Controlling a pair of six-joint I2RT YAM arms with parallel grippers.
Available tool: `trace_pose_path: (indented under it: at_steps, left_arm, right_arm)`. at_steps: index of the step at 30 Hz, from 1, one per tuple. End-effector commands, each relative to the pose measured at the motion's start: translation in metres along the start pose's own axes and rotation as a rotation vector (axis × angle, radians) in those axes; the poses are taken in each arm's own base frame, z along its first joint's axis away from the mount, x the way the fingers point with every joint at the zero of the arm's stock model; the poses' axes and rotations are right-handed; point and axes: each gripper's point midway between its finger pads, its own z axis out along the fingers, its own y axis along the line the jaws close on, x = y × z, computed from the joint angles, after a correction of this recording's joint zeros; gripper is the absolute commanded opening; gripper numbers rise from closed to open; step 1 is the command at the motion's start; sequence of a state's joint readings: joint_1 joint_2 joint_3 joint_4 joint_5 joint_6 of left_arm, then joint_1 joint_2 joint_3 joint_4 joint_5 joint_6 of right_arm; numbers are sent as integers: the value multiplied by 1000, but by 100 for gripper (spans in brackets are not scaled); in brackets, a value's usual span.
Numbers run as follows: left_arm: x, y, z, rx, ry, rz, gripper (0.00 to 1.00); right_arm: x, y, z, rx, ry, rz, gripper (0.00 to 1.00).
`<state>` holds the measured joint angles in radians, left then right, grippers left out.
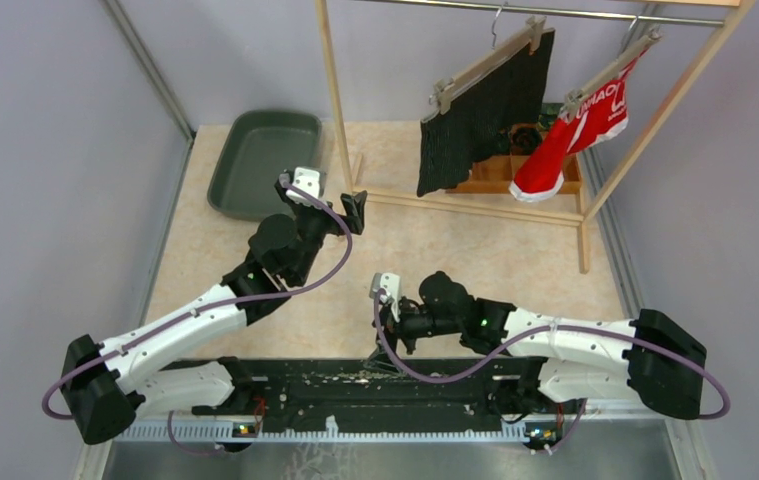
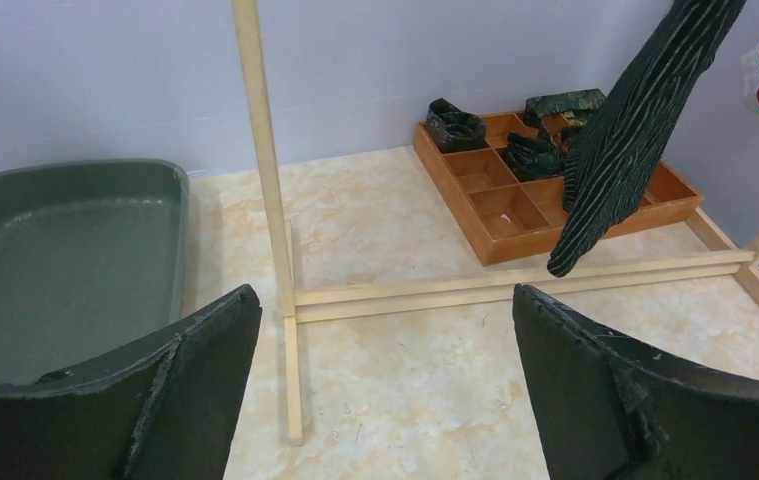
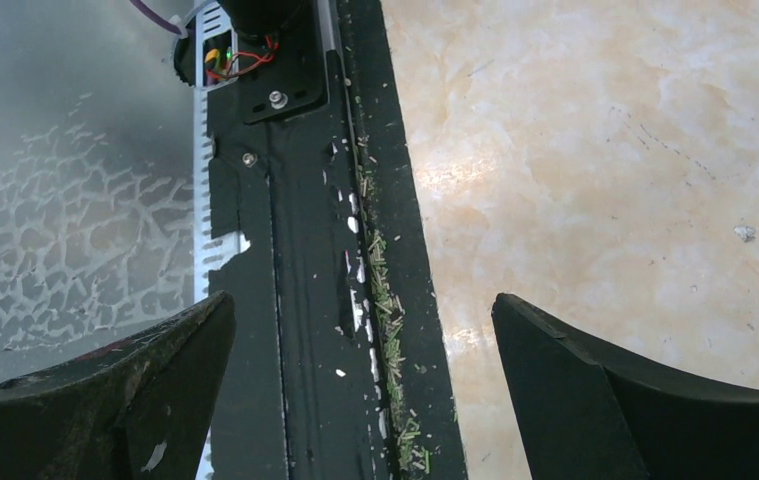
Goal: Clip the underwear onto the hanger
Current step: Reset both arms
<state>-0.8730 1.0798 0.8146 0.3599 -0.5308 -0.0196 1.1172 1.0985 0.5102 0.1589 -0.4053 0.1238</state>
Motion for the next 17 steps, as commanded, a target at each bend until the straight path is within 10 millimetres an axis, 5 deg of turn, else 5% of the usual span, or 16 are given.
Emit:
trace_pose_path:
  at_steps: [1, 17]
  left_arm:
    - [-13, 5, -2, -14, -42, -18, 99]
    - [-10, 8, -4, -30, -22, -30, 99]
  right_arm:
    - [-27, 9, -1, -31, -94, -46, 99]
    - [-29, 8, -2, -16, -109, -32, 99]
